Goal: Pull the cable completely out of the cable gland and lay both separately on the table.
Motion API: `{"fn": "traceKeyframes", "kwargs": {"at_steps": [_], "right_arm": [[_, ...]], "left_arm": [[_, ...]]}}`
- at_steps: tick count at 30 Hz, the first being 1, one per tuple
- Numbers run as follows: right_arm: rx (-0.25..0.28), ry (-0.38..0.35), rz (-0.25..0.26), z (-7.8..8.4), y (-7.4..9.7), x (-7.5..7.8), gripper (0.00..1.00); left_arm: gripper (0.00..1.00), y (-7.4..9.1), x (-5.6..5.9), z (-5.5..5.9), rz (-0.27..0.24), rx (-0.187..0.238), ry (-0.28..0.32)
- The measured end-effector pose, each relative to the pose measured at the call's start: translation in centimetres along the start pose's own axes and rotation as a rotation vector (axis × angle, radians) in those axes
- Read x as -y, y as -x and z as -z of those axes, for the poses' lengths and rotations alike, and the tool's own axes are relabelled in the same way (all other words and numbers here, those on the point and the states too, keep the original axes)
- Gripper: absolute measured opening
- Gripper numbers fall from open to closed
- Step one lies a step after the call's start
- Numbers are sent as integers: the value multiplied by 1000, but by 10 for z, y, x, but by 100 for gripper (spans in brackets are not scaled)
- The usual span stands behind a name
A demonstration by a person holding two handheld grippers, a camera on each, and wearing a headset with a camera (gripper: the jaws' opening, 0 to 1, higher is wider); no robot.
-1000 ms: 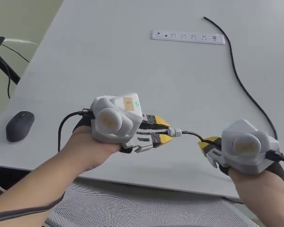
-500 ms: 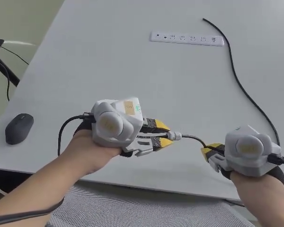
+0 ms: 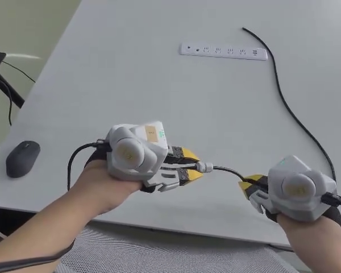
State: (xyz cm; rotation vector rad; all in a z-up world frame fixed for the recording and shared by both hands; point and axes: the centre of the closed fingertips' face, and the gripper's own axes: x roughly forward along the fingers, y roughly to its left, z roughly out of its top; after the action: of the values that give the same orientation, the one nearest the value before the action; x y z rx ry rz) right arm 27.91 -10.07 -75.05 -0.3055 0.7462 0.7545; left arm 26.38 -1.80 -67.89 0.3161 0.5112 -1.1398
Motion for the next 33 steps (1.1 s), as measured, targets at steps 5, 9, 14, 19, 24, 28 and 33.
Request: {"fn": "traceKeyframes", "kwargs": {"at_steps": [5,9,14,19,24,28,33], "right_arm": [[19,20,-2,-3,3,1,2],[69,26,-18,-14,9,-3,10],[145,53,-54,-39,18,-15,16],[153,209,-90,-54,15,-37,19],[131,354,-96,-56,9,-53,16],[123,411,-93,-58,5,-59,13],[123,439,-94,-59,5,-60,7]], "left_arm": [[15,1,-1,1,-5,-8,2],[15,0,1,4,-4,-21,-5],[15,-1,3,6,-2,-30,-12],[15,-1,4,7,-1,-35,-10],[15,-1,5,6,-1,-32,-15],[15,-1,7,8,2,-35,-21],[15,-2,9,10,8,-34,-21]]}}
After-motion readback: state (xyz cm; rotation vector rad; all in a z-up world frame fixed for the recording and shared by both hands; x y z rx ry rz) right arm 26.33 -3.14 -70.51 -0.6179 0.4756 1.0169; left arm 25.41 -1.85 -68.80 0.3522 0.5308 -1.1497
